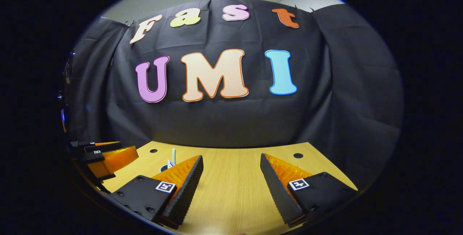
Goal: Put the toothbrush and toothpaste on the desktop into the cup, then pick up the cup and place it on the coaster on the desktop.
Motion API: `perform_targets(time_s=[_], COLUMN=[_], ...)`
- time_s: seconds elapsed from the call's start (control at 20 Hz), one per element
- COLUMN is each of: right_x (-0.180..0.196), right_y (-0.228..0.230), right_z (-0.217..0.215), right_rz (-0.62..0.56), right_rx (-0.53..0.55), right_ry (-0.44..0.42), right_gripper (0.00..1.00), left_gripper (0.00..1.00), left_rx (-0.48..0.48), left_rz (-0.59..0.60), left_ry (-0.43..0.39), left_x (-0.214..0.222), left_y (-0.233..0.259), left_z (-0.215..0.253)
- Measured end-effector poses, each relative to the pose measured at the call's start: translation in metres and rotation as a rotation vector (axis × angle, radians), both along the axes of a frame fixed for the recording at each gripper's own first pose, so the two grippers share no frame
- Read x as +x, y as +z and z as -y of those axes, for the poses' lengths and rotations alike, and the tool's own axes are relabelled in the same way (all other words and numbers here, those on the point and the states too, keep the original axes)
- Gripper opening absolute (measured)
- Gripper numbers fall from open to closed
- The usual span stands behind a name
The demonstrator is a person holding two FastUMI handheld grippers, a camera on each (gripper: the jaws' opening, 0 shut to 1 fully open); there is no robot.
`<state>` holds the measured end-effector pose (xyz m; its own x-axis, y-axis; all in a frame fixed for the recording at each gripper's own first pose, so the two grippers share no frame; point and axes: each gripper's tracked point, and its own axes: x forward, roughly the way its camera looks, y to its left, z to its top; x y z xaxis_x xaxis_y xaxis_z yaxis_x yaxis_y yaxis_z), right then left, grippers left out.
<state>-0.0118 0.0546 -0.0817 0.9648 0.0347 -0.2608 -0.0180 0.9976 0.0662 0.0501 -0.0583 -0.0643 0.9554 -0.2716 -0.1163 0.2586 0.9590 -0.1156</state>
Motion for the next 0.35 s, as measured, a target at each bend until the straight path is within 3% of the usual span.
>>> perform_targets(time_s=[0.35], right_x=[-0.001], right_y=[0.025], right_z=[0.006], right_rz=[0.049], right_rx=[-0.01], right_ry=[-0.018], right_gripper=[0.98], left_gripper=[0.95], left_rx=[-0.008], left_rz=[0.042], left_ry=[0.009], left_x=[-0.005], left_y=[0.026], left_z=[-0.003])
